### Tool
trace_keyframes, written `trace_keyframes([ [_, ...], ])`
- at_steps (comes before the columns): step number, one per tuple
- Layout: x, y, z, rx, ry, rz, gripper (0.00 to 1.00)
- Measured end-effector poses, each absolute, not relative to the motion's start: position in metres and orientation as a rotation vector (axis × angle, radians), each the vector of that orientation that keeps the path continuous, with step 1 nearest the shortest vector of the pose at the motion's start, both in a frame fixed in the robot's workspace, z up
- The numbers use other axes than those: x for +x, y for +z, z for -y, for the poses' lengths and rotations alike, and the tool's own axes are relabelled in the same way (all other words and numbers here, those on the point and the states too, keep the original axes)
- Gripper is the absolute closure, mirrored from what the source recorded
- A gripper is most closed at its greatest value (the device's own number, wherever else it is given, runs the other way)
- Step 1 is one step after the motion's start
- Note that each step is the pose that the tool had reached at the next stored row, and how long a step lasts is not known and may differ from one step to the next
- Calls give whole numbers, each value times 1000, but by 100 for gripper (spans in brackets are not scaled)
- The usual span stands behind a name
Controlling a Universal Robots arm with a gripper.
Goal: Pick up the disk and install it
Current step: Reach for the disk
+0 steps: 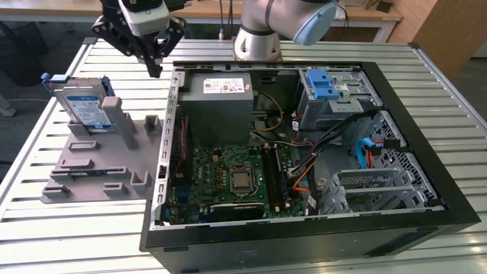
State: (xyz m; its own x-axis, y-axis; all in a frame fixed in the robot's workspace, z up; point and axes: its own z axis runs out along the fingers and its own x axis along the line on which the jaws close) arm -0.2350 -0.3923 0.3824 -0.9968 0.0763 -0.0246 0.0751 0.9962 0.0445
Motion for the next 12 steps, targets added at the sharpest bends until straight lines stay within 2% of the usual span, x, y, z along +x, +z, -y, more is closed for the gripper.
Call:
trace_keyframes([
  [12, -243, 382, 391, 118, 68, -3113, 89],
])
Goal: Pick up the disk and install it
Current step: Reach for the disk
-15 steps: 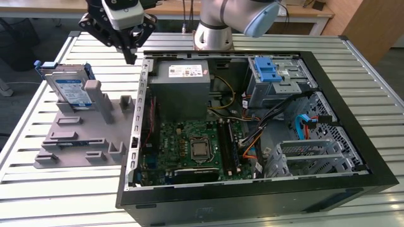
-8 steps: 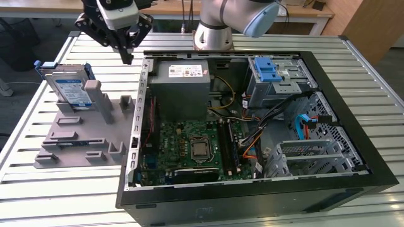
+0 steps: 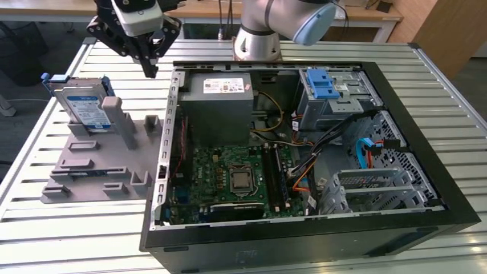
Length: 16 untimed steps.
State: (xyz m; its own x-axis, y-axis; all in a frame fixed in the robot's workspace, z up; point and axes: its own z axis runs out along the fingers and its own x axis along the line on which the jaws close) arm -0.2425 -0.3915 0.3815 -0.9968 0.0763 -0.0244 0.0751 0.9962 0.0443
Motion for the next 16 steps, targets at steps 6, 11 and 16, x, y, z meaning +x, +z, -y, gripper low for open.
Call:
trace_keyframes([
  [6, -248, 381, 391, 118, 68, -3112, 89],
  [11, -255, 381, 388, 118, 68, -3113, 89],
  [16, -275, 381, 382, 118, 68, -3112, 89],
])
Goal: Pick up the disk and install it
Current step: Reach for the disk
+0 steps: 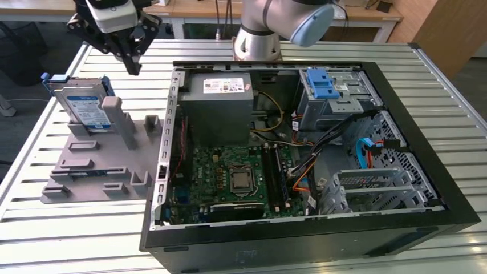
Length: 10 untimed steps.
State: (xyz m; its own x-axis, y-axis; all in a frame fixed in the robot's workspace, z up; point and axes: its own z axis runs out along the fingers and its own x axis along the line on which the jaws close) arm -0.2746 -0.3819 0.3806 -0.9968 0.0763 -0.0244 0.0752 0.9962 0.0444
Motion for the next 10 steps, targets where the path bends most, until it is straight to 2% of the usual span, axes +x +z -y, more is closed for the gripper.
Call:
trace_keyframes([
  [10, -308, 379, 370, 118, 68, -3113, 89],
])
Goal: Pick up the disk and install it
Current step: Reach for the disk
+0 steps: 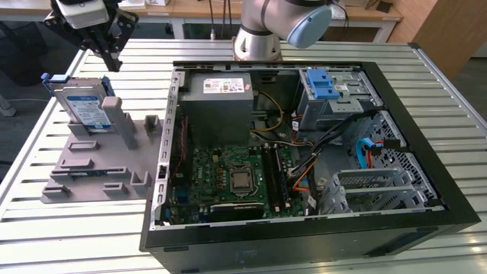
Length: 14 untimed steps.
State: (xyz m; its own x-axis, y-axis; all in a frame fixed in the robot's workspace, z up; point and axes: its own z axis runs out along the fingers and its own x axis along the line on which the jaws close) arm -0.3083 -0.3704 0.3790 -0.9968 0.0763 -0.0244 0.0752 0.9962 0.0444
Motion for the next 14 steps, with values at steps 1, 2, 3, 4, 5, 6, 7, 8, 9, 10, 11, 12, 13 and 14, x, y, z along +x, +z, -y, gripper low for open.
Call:
trace_keyframes([
  [1, -311, 379, 369, 118, 68, -3113, 89],
  [2, -315, 379, 367, 118, 68, -3113, 89],
  [3, -318, 379, 367, 118, 68, -3113, 89],
  [4, -321, 379, 366, 118, 68, -3113, 89],
  [5, -325, 379, 366, 118, 68, -3112, 89],
  [6, -329, 379, 366, 118, 68, -3113, 89],
  [7, -334, 378, 365, 118, 68, -3112, 89],
  [8, -338, 378, 365, 118, 68, -3113, 89],
  [9, -343, 378, 364, 118, 68, -3113, 89],
  [10, -347, 378, 364, 118, 68, -3113, 89],
  [11, -352, 378, 363, 118, 68, -3113, 89],
  [12, -356, 378, 363, 118, 68, -3113, 89],
  [13, -361, 377, 363, 118, 68, -3114, 89],
  [14, -365, 377, 363, 118, 68, -3115, 89],
])
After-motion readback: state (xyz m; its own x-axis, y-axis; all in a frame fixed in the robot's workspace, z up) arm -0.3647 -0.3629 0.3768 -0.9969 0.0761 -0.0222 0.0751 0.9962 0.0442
